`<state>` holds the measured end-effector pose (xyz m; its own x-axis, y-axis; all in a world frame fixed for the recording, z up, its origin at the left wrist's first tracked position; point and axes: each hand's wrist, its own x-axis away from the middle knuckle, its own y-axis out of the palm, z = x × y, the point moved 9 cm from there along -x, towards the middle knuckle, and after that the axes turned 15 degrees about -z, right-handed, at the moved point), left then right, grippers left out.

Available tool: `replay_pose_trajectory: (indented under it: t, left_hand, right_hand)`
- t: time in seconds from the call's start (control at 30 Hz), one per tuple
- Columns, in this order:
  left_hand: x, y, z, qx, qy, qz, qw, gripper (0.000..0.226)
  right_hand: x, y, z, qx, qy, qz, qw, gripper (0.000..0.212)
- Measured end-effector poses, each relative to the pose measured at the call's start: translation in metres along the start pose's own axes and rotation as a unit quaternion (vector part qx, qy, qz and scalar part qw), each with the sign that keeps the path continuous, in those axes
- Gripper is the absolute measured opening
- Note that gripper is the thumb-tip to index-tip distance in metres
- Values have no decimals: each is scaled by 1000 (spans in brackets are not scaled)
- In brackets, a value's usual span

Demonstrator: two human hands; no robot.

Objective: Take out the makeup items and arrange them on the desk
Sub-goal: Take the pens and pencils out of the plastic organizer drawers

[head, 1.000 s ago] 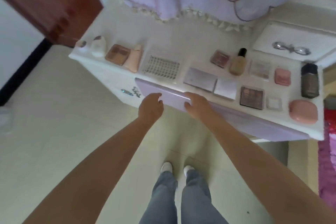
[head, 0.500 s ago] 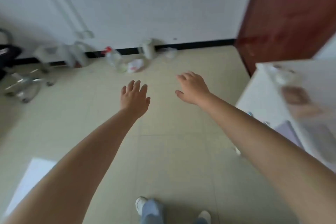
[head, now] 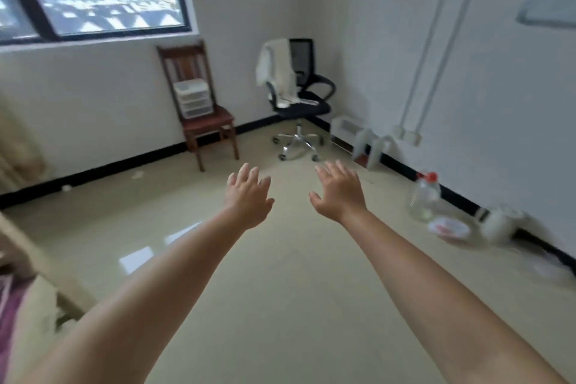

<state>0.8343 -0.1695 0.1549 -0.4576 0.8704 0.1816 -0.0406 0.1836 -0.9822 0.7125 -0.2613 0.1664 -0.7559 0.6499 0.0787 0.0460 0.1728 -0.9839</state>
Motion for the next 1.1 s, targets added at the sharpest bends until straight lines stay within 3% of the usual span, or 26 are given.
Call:
replay_pose_trajectory:
  t: [0.3,0.67,1.1]
  left_hand:
    - [-102,-26,-182,47,-132,-3,990,56]
    - [-365,-86,-330,45,-226,8,973,52]
    - [-628,-121,-549,37,-262,3,964,50]
  right_hand:
    - [-199,-5,-129,-39,-113,-24,993,63]
    - [-527,-36,-169,-56,-157,-41,985,62]
    - [-874,-62,-255,-49,-195,-17,980,60]
